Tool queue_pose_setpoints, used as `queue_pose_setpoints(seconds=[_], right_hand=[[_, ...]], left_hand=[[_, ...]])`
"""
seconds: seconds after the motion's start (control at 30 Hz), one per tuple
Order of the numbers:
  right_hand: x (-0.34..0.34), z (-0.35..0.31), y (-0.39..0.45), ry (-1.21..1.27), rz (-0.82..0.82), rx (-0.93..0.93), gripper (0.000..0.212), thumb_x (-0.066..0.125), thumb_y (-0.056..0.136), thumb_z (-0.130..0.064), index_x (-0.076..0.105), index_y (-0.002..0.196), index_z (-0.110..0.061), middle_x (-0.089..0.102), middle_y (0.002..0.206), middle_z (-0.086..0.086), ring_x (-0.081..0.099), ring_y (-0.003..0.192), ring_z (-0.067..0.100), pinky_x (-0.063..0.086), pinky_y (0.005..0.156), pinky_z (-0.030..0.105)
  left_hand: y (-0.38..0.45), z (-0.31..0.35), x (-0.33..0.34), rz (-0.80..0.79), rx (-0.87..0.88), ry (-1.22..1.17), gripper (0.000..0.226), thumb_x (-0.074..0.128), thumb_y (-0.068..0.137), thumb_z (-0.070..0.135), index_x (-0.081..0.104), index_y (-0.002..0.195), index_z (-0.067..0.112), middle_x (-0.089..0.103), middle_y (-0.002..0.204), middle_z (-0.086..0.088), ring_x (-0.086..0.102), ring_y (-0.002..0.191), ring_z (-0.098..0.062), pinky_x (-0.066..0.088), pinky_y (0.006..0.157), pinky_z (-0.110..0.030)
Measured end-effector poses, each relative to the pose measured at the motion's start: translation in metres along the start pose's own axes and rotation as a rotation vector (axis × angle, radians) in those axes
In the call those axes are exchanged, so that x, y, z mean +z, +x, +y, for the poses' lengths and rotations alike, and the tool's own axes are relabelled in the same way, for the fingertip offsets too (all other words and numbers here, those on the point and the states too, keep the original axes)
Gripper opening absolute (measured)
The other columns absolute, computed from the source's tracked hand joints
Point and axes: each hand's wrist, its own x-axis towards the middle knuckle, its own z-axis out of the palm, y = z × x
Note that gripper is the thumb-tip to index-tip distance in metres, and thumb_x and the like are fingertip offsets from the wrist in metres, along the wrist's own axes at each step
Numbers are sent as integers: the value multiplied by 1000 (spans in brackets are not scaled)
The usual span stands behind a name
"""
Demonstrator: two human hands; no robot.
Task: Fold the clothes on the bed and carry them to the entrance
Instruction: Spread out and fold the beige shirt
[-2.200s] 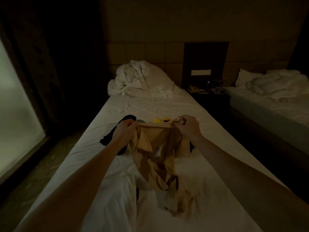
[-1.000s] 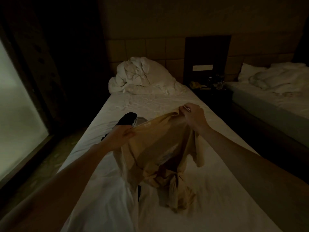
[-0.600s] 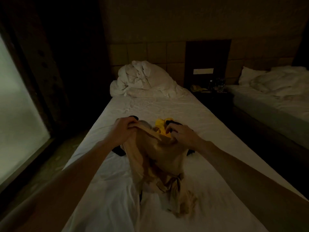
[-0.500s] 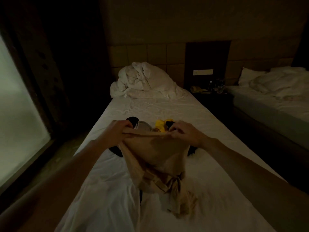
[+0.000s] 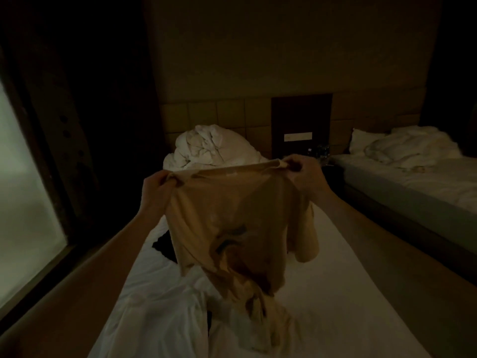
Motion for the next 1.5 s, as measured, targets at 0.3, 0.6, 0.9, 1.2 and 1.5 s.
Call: queue_pose_setpoints(seconds=[0.3, 0.6, 0.9, 1.2, 1.5], right_hand=[[-78, -101, -11, 404, 180, -18, 11, 72, 86, -18, 74, 77, -22, 70, 72, -4, 68, 73, 9, 51, 66, 25], [-113, -159, -21, 493, 173, -128, 16, 67, 88, -10, 67, 73, -16, 65, 69, -4, 65, 58, 0, 53, 56, 22], [-70, -51, 23, -1, -27, 78, 19, 67, 91, -34, 72, 94, -16, 66, 84, -5, 63, 80, 12, 44, 65, 21], [42, 118, 26, -413, -331, 257, 20, 68, 87, -35, 65, 77, -18, 63, 82, 3, 59, 79, 19, 42, 68, 30], [150, 276, 13, -473, -411, 465, 16, 64, 85, -36, 62, 74, -25, 65, 84, 6, 62, 79, 25, 42, 61, 28]], left_hand=[[-5, 114, -14, 350, 309, -26, 26, 58, 82, 22, 64, 64, 4, 55, 57, -4, 47, 53, -8, 37, 51, -29], [-9, 181, -34, 458, 483, -73, 28, 58, 76, 33, 51, 52, 20, 44, 49, 8, 39, 45, -1, 32, 47, -23], [19, 87, 5, 251, 409, 642, 38, 47, 84, 49, 71, 82, 20, 70, 82, -9, 66, 79, -33, 51, 68, -38], [25, -93, 108, -251, -32, 836, 27, 49, 97, 34, 60, 80, 17, 53, 76, -4, 48, 66, -22, 39, 63, -33], [27, -258, 196, -333, -201, 852, 23, 48, 99, 22, 62, 102, 6, 59, 110, -23, 59, 97, -41, 44, 65, -44]])
